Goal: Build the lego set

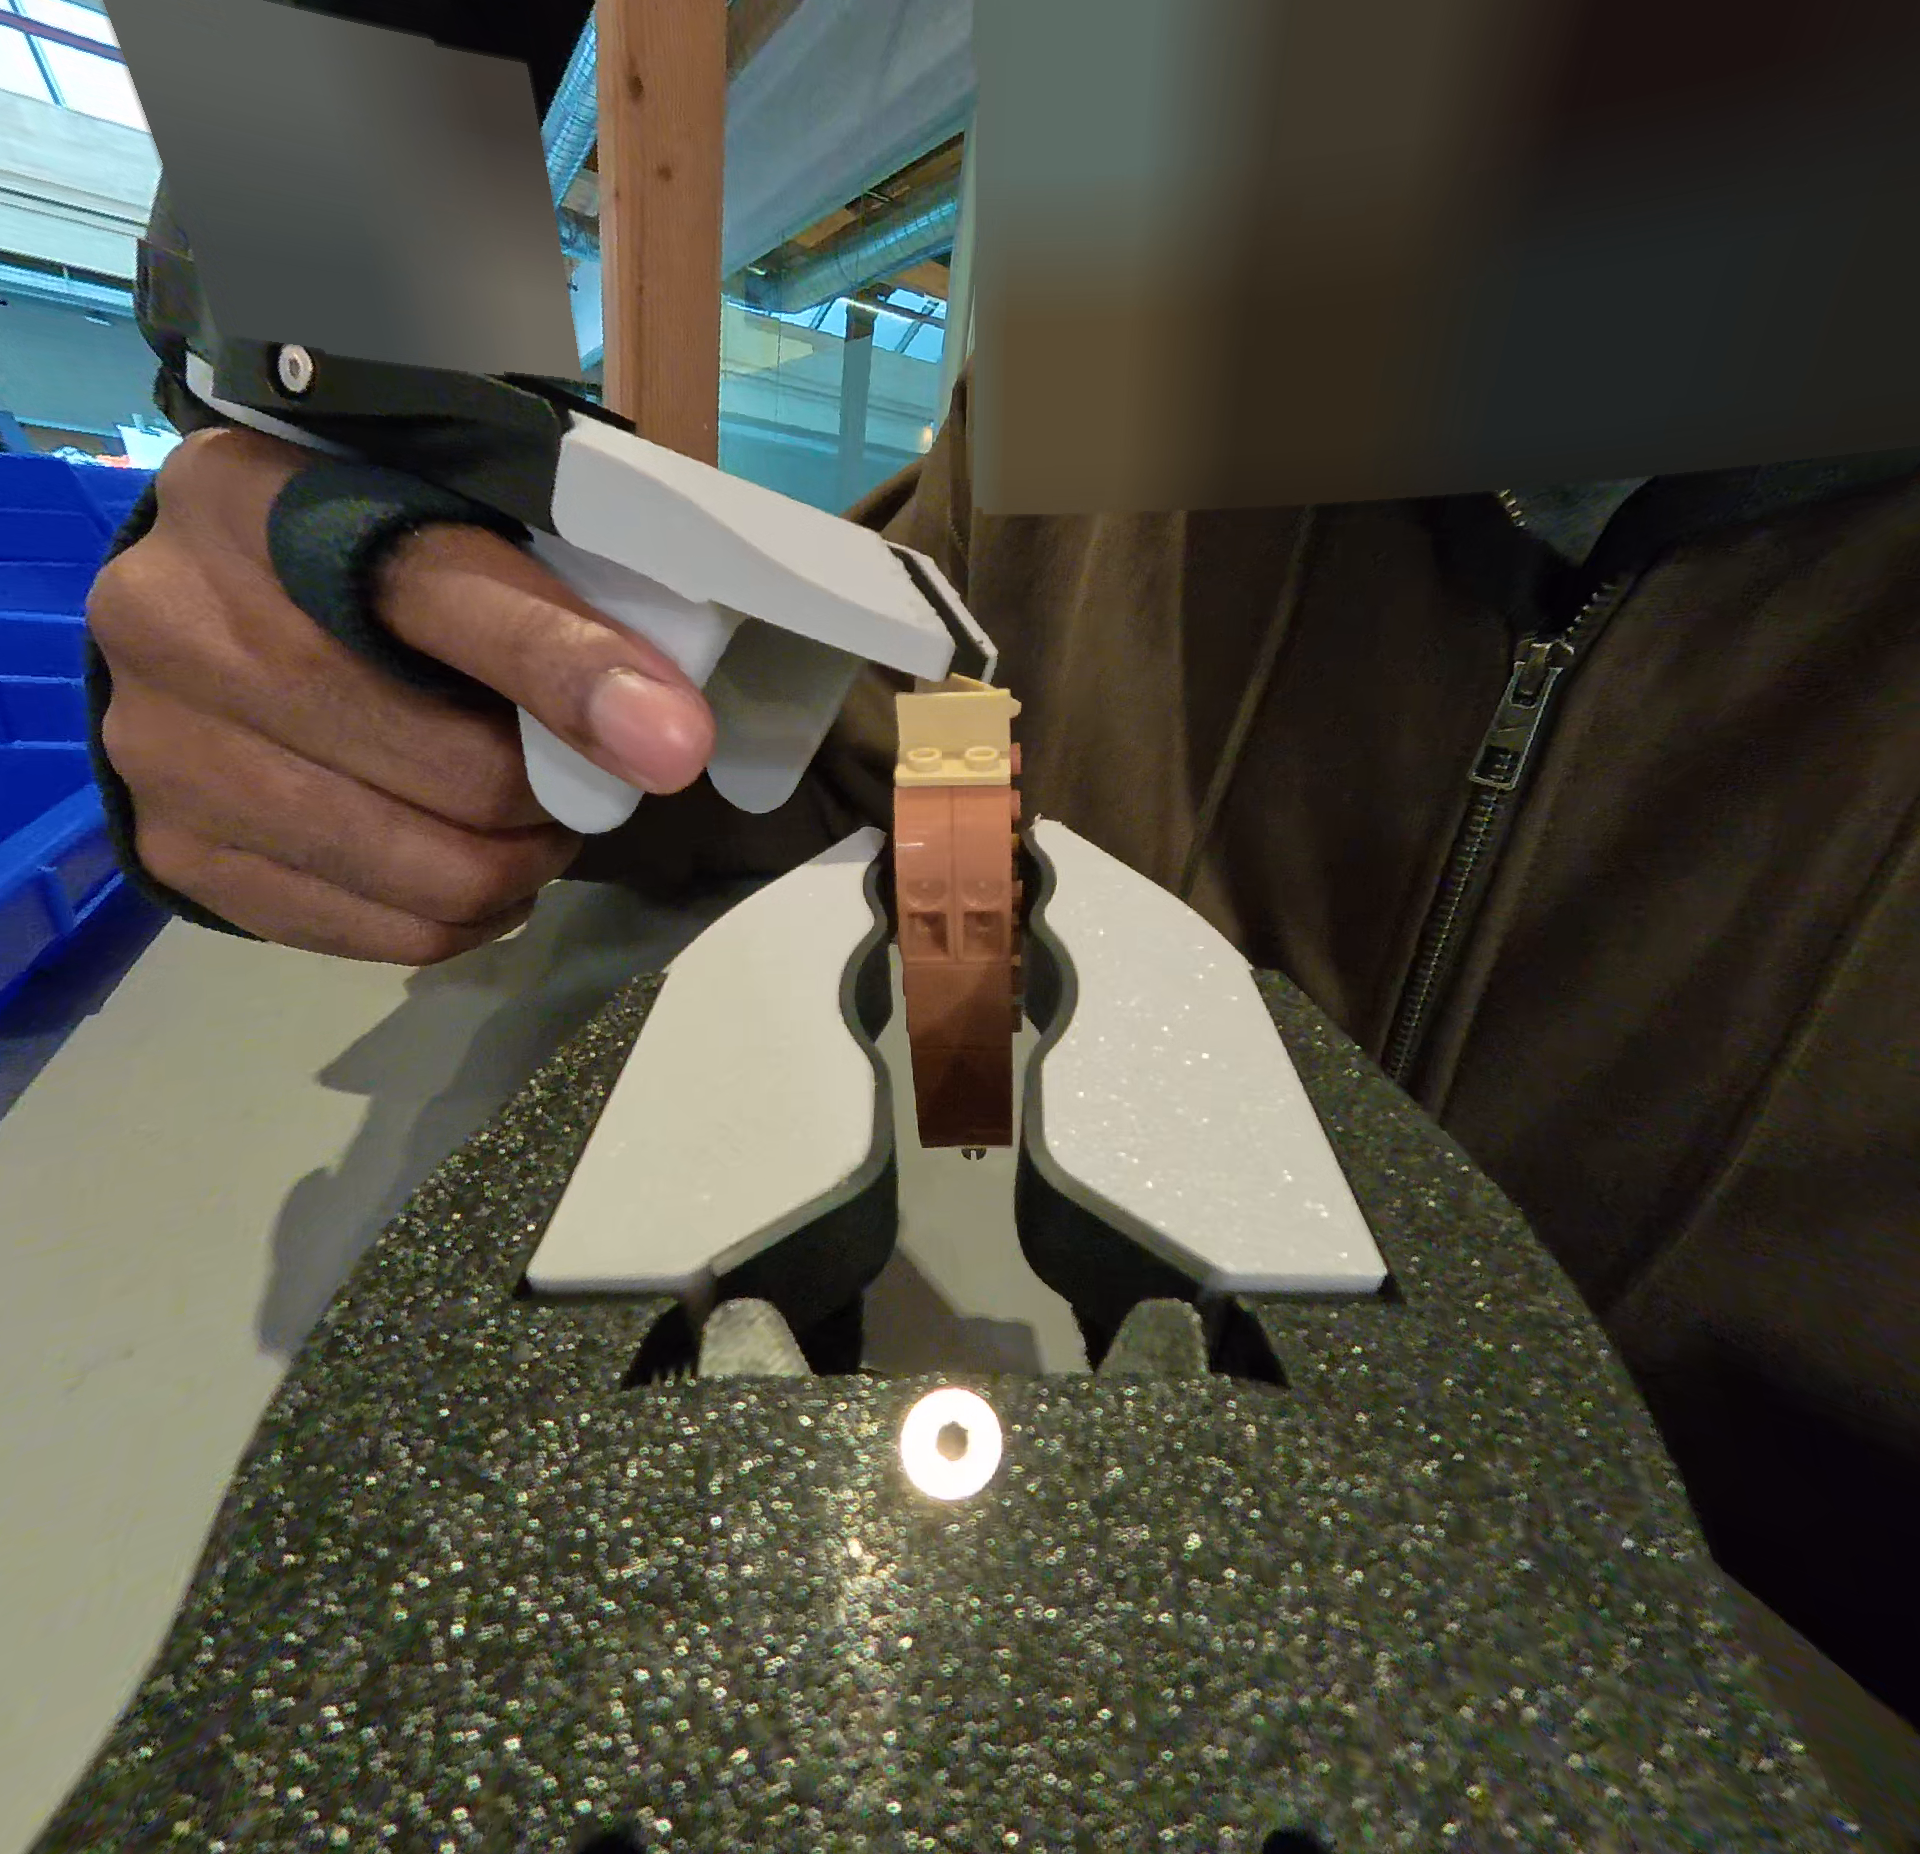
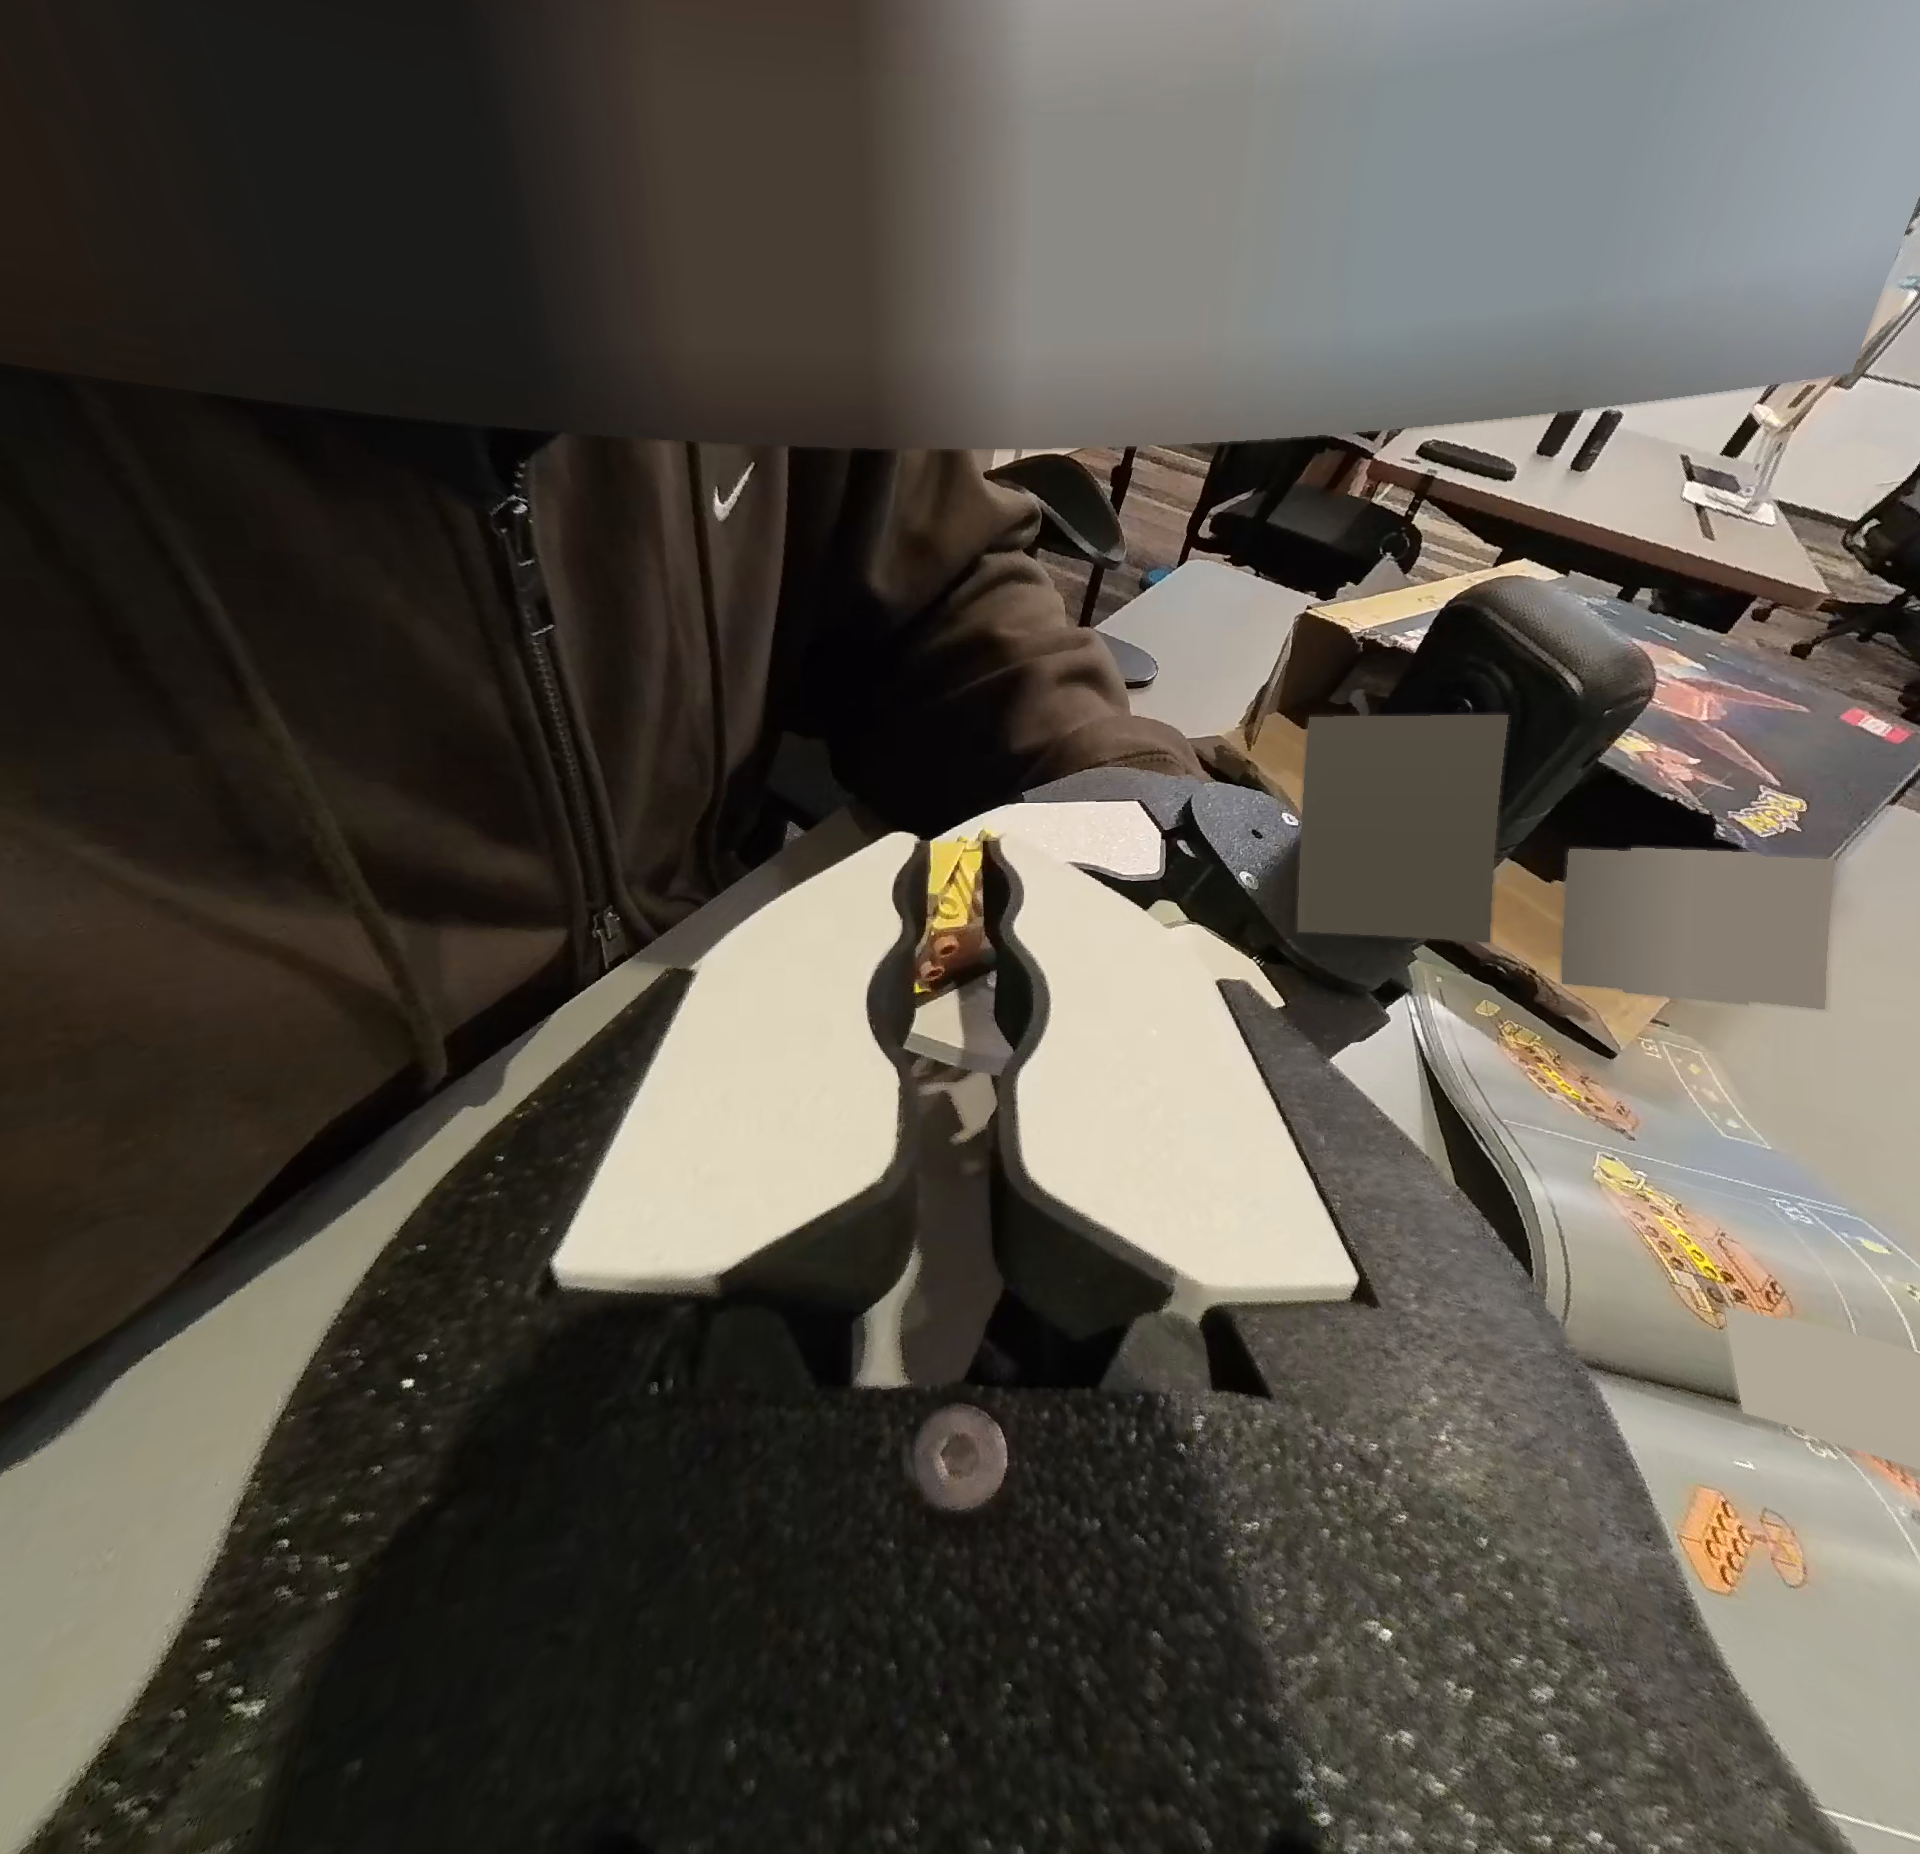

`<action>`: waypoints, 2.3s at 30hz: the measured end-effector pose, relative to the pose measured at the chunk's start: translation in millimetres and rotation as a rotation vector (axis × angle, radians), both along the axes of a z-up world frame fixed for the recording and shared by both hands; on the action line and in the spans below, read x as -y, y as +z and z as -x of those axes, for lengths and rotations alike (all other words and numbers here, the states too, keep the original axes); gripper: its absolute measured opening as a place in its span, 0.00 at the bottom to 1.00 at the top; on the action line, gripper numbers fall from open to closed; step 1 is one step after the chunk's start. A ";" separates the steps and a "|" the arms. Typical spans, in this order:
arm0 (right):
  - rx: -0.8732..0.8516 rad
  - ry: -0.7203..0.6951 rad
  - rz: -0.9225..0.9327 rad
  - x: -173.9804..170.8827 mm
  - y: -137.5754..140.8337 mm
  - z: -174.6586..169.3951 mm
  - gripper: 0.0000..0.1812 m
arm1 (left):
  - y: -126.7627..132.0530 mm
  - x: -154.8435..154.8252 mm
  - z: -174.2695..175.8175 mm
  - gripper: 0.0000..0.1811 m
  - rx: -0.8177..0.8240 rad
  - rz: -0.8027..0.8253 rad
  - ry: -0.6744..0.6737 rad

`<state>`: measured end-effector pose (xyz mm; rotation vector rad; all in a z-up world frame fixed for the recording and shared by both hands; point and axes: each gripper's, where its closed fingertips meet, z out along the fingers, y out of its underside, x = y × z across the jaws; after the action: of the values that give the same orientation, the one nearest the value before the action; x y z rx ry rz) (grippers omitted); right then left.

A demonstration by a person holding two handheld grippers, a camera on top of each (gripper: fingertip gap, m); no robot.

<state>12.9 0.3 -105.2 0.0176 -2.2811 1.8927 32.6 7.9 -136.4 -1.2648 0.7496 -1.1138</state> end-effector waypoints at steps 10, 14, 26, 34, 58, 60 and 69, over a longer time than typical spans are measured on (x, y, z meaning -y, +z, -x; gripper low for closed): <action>-0.004 0.002 -0.017 -1.2 -1.3 -0.6 0.05 | -1.9 1.0 -2.8 0.12 -0.023 -0.010 -0.001; -0.021 -0.002 -0.021 1.0 -0.6 -1.4 0.05 | -2.4 0.4 -2.8 0.12 -0.033 -0.018 0.008; 0.003 -0.571 -0.010 -36.3 2.6 38.9 0.17 | -4.4 -32.7 31.9 0.12 -0.129 -0.065 0.369; 0.066 -0.735 0.004 -52.4 2.0 37.3 0.17 | -11.8 -50.9 46.2 0.12 -0.191 -0.067 0.534; 0.049 -0.741 -0.062 -42.9 -16.4 41.3 0.10 | -14.6 -50.6 44.8 0.12 -0.214 -0.065 0.520; 0.044 -0.740 -0.064 -42.6 -16.4 41.1 0.10 | -14.6 -50.4 44.4 0.12 -0.213 -0.064 0.518; 0.053 -0.640 -0.041 -35.9 -17.6 32.9 0.10 | -15.3 -44.4 34.7 0.12 -0.199 -0.054 0.435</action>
<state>-19.9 36.2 -122.9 -0.6770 -2.0115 1.5141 -2.1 52.2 -151.8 -1.4223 0.6055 -0.6185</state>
